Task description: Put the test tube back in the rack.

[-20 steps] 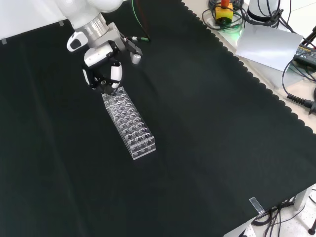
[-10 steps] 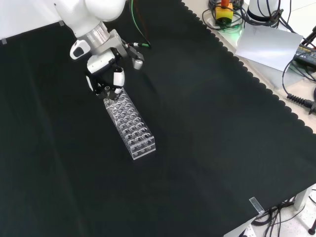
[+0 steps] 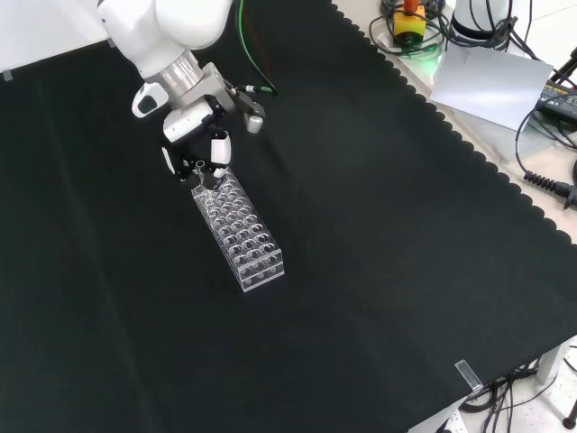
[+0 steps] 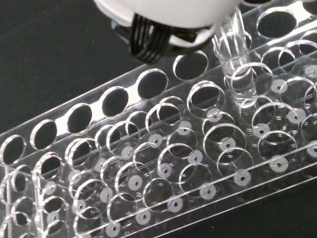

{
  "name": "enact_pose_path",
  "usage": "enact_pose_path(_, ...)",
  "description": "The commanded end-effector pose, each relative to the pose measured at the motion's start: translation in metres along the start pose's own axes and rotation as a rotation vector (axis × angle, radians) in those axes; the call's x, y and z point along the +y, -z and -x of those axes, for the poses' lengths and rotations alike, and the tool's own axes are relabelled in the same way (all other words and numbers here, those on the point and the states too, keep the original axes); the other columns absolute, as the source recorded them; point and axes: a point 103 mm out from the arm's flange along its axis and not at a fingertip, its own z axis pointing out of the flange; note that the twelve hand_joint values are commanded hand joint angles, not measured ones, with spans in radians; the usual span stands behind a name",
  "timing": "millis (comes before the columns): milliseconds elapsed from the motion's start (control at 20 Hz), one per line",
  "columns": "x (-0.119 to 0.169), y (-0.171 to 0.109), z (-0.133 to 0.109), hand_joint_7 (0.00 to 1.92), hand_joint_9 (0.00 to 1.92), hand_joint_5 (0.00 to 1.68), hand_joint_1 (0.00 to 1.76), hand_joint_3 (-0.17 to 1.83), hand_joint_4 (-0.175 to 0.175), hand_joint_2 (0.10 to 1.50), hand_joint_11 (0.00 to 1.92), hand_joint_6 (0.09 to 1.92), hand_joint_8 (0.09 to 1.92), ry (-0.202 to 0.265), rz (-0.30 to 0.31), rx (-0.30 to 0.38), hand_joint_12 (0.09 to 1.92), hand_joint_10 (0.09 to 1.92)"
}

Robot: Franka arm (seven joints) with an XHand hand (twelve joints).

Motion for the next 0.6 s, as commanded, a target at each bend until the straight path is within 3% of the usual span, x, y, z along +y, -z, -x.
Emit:
enact_pose_path(50,-0.007,0.024,-0.005,0.91,0.87,0.56,1.05,0.7,-0.08,0.56,0.4,0.71,0.75,0.1,-0.129,0.137,1.48,0.85)
enact_pose_path(150,-0.013,0.033,-0.008,0.53,0.55,0.35,0.98,0.65,-0.044,0.54,0.21,0.57,0.86,0.125,-0.14,0.139,1.55,0.92)
enact_pose_path(250,-0.021,0.045,-0.011,0.32,0.35,0.29,0.95,0.62,-0.028,0.55,0.09,0.45,0.93,0.147,-0.137,0.146,1.59,0.99)
enact_pose_path(400,-0.034,0.066,-0.015,0.18,0.21,0.28,0.94,0.59,-0.02,0.55,0.01,0.33,0.96,0.177,-0.113,0.138,1.61,1.04)
enact_pose_path(600,-0.063,0.111,-0.022,0.14,0.16,0.29,0.93,0.59,-0.016,0.55,0.0,0.28,0.96,0.235,-0.038,0.131,1.61,1.05)
